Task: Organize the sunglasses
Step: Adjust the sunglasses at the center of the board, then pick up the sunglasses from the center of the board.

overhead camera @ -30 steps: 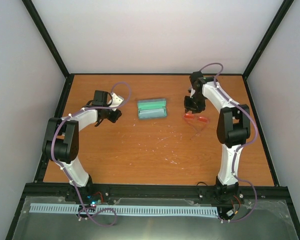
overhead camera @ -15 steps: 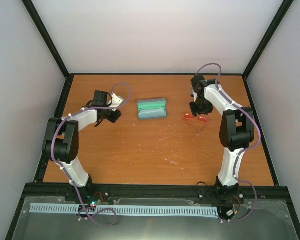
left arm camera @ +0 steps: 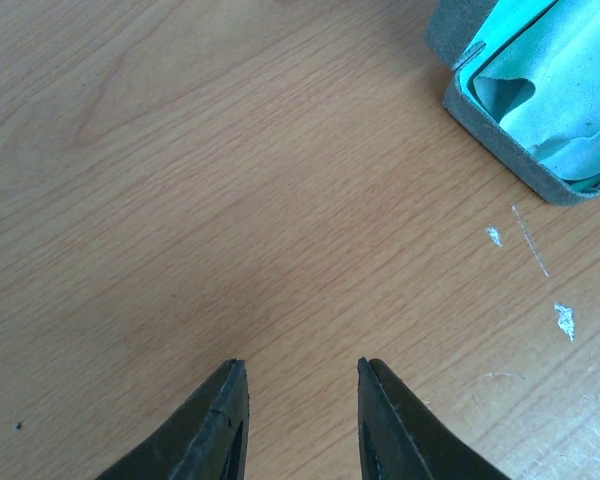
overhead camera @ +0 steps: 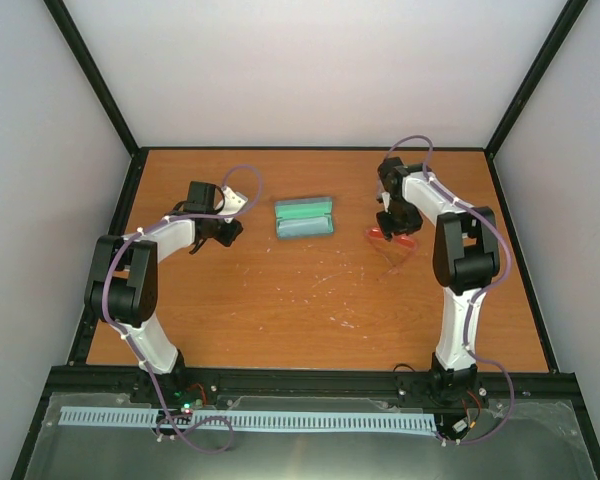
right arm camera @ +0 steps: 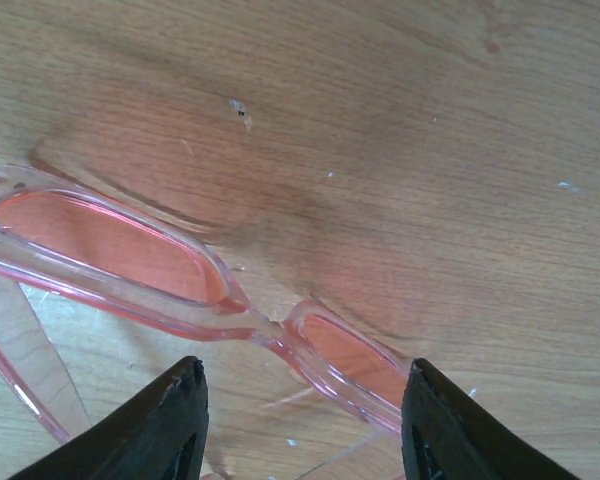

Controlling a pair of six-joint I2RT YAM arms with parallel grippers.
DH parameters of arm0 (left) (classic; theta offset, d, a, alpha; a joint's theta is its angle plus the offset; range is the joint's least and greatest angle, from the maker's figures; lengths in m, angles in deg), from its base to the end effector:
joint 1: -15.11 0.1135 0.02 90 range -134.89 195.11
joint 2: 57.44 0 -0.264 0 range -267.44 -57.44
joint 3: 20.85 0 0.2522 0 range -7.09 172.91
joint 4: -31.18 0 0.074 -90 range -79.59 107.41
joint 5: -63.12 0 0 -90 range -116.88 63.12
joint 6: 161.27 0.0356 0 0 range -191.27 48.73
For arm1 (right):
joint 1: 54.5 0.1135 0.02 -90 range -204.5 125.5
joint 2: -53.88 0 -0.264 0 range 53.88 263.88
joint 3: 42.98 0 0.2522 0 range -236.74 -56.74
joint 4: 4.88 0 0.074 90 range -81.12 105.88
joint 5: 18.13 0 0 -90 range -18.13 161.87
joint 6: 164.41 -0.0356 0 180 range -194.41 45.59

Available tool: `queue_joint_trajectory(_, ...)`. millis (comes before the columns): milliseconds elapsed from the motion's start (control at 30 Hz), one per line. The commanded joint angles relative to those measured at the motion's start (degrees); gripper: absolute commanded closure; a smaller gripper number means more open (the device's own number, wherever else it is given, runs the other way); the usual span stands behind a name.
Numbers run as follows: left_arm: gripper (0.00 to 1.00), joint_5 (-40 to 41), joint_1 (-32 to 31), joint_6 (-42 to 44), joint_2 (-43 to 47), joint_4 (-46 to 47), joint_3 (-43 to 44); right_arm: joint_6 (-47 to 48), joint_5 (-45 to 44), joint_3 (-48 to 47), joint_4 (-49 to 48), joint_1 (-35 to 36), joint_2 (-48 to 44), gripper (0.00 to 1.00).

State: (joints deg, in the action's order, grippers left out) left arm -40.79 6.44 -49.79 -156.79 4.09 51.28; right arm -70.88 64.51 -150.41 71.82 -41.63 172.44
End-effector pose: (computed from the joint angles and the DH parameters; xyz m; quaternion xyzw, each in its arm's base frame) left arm 0.3452 -0.0613 0.1705 0.2816 0.9027 -0.0806 0.3151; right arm 0.3888 0.0842 0.1875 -0.1411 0.9877 -0.0624 0.0241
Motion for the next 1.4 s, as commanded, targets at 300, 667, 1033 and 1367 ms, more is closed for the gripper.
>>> queue_joint_trajectory(300, 0.68, 0.0, 0.7, 0.1, 0.8, 0.4, 0.1, 0.3, 1.4, -1.6, -0.1, 0.3, 4.8, 0.7)
queue_joint_trajectory(667, 0.68, -6.8, 0.7, -1.9, 0.6, -2.7, 6.7, -2.0, 6.7, -3.4, 1.9, 0.3, -2.2, 0.94)
queue_joint_trajectory(1033, 0.68, -32.4, -5.4, -9.7, 3.6, -3.7, 18.9, -11.0, 39.6, 4.6, -13.2, 0.3, -14.5, 0.97)
queue_joint_trajectory(1367, 0.68, -36.6, -10.5, -15.6, 3.7, 2.5, 22.2, -14.8, 52.8, 8.4, -22.2, 0.6, -16.6, 0.97)
